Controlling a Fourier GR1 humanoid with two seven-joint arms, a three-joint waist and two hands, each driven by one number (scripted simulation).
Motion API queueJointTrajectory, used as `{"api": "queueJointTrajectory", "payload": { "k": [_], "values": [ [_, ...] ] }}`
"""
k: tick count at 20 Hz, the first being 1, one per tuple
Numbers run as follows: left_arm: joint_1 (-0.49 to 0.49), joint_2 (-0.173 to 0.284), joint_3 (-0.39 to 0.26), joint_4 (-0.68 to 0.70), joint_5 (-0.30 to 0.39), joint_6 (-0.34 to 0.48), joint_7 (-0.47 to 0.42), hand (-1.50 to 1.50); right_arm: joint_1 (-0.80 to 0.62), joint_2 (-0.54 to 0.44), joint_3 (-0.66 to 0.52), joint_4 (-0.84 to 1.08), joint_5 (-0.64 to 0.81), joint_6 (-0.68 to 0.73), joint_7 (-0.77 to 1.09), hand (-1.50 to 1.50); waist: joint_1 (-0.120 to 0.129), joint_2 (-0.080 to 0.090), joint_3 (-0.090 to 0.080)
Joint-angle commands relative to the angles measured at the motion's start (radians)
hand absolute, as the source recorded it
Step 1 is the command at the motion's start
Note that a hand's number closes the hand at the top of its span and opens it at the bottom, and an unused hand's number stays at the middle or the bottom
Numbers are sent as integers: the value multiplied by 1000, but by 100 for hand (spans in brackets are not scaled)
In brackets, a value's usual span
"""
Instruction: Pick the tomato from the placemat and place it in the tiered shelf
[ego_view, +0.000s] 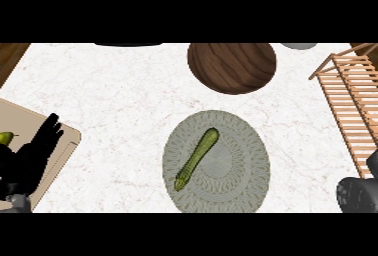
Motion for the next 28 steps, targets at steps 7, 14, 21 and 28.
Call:
{"api": "queueJointTrajectory", "payload": {
  "k": [7, 14, 21, 28],
  "values": [
    [34, 4, 43, 50, 9, -34, -68, 0, 173, 1, -72, -123, -55, -13, 74, -150, -2, -1, 0],
    [14, -10, 33, 13, -20, -16, -21, 0, 223, -1, -25, -129, -135, -94, 75, -150, 3, 0, 0],
    [-26, -3, 42, 31, -5, -39, -5, 0, 172, -26, -88, -186, -245, -214, 84, -150, 2, 1, 0],
    [-13, 1, 46, 64, -26, -51, -46, 0, 195, 56, -61, -360, -320, -299, 96, -150, -2, 1, -1]
  ]
}}
